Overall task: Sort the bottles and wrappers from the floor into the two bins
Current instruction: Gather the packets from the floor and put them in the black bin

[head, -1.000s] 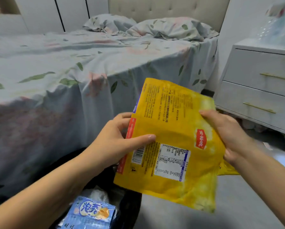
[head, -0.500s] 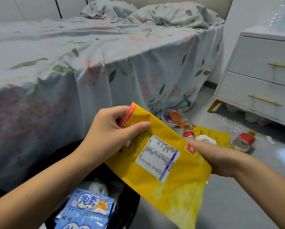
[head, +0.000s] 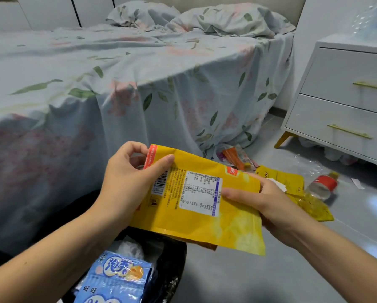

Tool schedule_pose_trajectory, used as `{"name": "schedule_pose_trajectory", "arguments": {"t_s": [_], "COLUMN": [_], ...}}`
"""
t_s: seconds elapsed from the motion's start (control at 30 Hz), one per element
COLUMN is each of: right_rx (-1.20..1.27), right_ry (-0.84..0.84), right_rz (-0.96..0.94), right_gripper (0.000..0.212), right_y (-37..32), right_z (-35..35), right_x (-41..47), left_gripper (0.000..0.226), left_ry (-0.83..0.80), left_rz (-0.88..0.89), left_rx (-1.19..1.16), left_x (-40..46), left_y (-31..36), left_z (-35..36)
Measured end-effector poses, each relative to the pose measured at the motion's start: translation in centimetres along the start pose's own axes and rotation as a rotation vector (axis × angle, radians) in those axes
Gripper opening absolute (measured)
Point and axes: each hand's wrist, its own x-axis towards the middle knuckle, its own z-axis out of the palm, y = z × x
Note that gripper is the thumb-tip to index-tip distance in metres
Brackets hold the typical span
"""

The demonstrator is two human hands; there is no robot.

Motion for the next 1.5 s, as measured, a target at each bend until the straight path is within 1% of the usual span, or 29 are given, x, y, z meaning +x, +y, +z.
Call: {"name": "schedule_pose_trajectory", "arguments": {"t_s": [0.1,0.17,0.23,0.27,0.33,0.4,0.47,0.5,0.57,0.67,0.73,0.77,0.83,0.93,1.0,1.13,1.2,1.27,1.37,1.43,1.5], "right_rx": [0.071,0.039,-0.023,-0.053,-0.123,-0.232,-0.397,-0.517,-0.757,-1.093,-1.346,-1.469,-1.686,-1.815,-1.835,-1.692,-1.641,-1.673,-1.756,-1.812,-1.859], "right_ry": [-0.065,-0.043,-0.007,0.008,0.002,-0.063,-0.136,-0.163,-0.219,-0.379,-0.482,-0.505,-0.550,-0.629,-0.651,-0.569,-0.564,-0.571,-0.504,-0.446,-0.429], "right_rz": [-0.025,-0.067,-0.134,-0.169,-0.231,-0.322,-0.459,-0.544,-0.724,-0.954,-1.066,-1.091,-1.046,-0.943,-0.861,-0.712,-0.604,-0.483,-0.321,-0.287,-0.286], "right_gripper": [0.053,0.053,0.052,0.049,0.044,0.038,0.029,0.026,0.022,0.016,0.017,0.021,0.028,0.034,0.042,0.035,0.034,0.034,0.036,0.036,0.037], "right_y": [0.5,0.6,0.2,-0.2,-1.4,-2.9,-4.5,-5.2,-6.2,-6.4,-5.8,-5.2,-3.5,-0.4,1.4,3.1,3.8,4.8,6.7,7.0,6.7], "right_z": [0.6,1.0,1.1,1.1,1.3,2.0,3.6,4.8,7.5,11.9,14.8,16.2,18.5,21.1,21.9,21.6,21.2,21.1,20.9,20.8,20.9], "right_x": [-0.5,-0.8,-0.7,-0.7,-0.6,-0.3,0.3,0.8,2.1,4.6,6.1,6.8,7.9,9.3,10.4,12.9,13.4,13.1,12.7,12.5,12.3], "left_gripper": [0.028,0.027,0.022,0.018,0.012,0.009,0.011,0.013,0.014,0.023,0.022,0.021,0.021,0.022,0.022,0.028,0.031,0.033,0.033,0.035,0.036], "left_ry": [0.000,-0.009,-0.062,-0.111,-0.226,-0.379,-0.541,-0.602,-0.681,-0.747,-0.761,-0.754,-0.730,-0.725,-0.738,-0.742,-0.734,-0.732,-0.730,-0.728,-0.727], "left_rz": [-0.015,-0.060,-0.128,-0.161,-0.172,-0.143,-0.111,-0.080,0.017,0.048,0.034,0.036,0.040,0.026,0.016,-0.025,-0.041,-0.046,-0.048,-0.042,-0.042], "left_rx": [-0.014,0.029,0.107,0.160,0.368,0.600,0.827,0.950,1.150,1.254,1.238,1.235,1.249,1.265,1.270,1.277,1.304,1.332,1.346,1.351,1.353], "left_x": [-0.6,-0.6,-0.3,-0.2,0.2,0.3,0.0,-0.4,-1.4,-2.7,-3.1,-3.1,-3.0,-2.9,-2.8,-2.6,-2.6,-2.7,-2.9,-3.0,-3.1], "left_y": [-0.4,-1.3,-2.2,-2.6,-3.6,-4.2,-4.5,-4.7,-5.2,-6.8,-7.5,-7.7,-7.8,-8.2,-8.3,-8.3,-8.4,-8.4,-8.3,-8.2,-8.2], "left_z": [-0.7,-1.7,-3.2,-4.1,-6.4,-9.3,-11.8,-12.8,-14.1,-14.9,-15.1,-15.2,-15.2,-15.3,-15.3,-15.3,-15.4,-15.5,-15.6,-15.5,-15.5]}}
